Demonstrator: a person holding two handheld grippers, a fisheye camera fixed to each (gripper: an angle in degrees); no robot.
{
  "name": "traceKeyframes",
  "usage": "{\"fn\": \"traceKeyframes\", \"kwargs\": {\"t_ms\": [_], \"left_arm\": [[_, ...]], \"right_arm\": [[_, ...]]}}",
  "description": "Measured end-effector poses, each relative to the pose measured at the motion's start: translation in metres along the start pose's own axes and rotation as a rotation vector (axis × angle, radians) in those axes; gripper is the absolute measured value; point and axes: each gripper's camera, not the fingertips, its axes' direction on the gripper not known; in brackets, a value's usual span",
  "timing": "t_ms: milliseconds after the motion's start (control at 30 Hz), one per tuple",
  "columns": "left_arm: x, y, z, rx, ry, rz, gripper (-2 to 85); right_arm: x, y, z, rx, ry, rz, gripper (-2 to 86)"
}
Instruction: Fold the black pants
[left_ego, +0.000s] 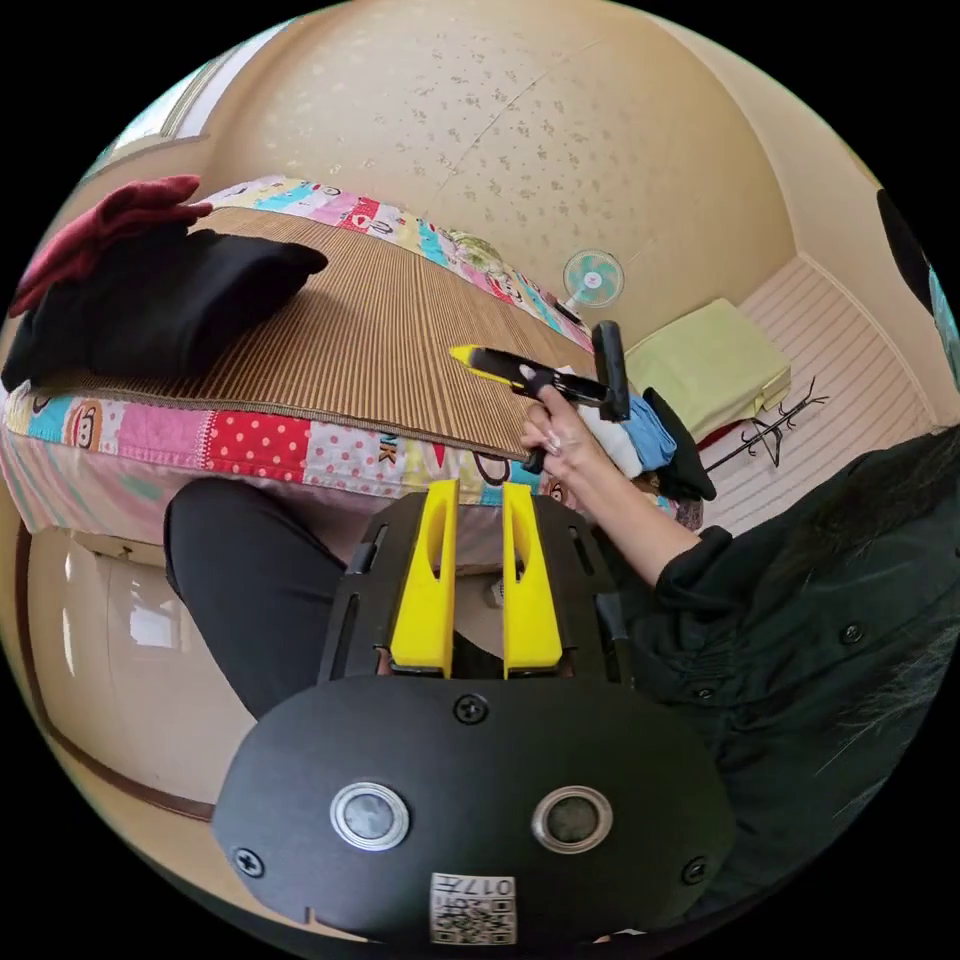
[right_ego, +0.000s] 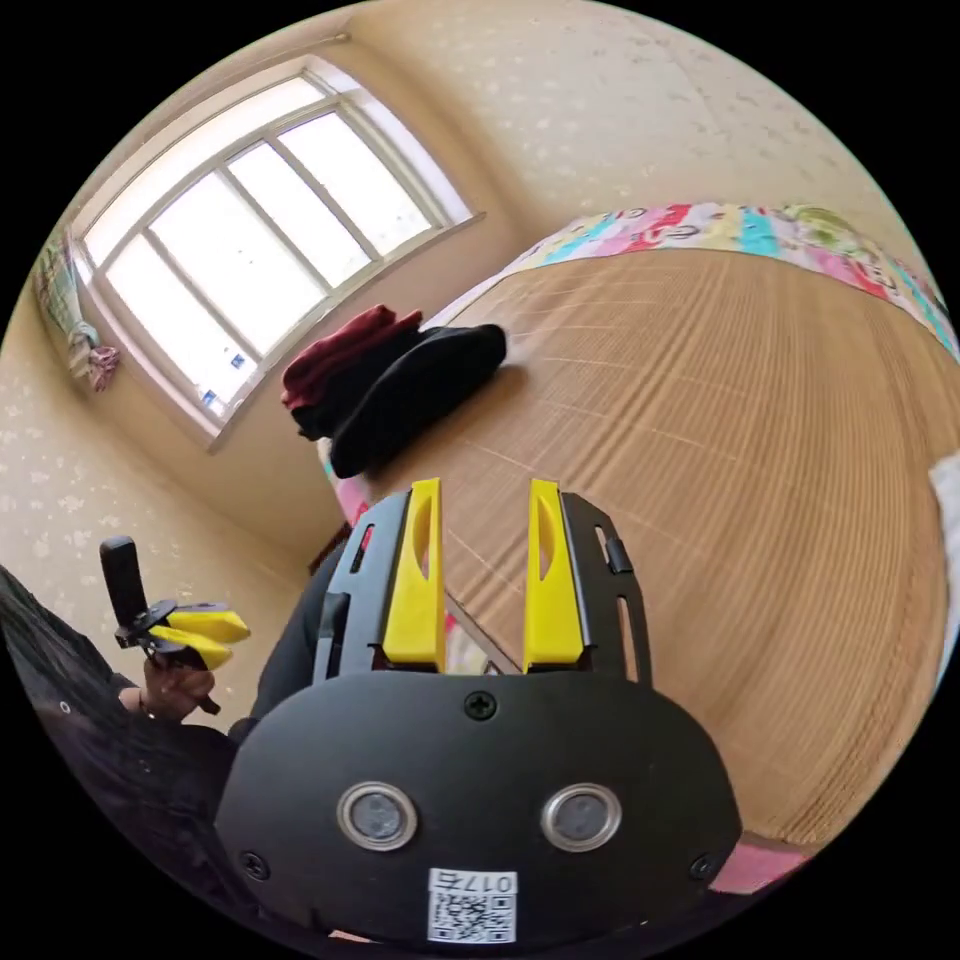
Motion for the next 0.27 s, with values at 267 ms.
{"fn": "traceKeyframes", "kwargs": {"t_ms": [267], "left_arm": [[0.052, -0.029, 0.09, -0.089, 0.109, 0.108, 7.6]], "right_arm": [[0.194, 0.086, -0.232, 0.311, 0.824, 0.64, 11.4]]}}
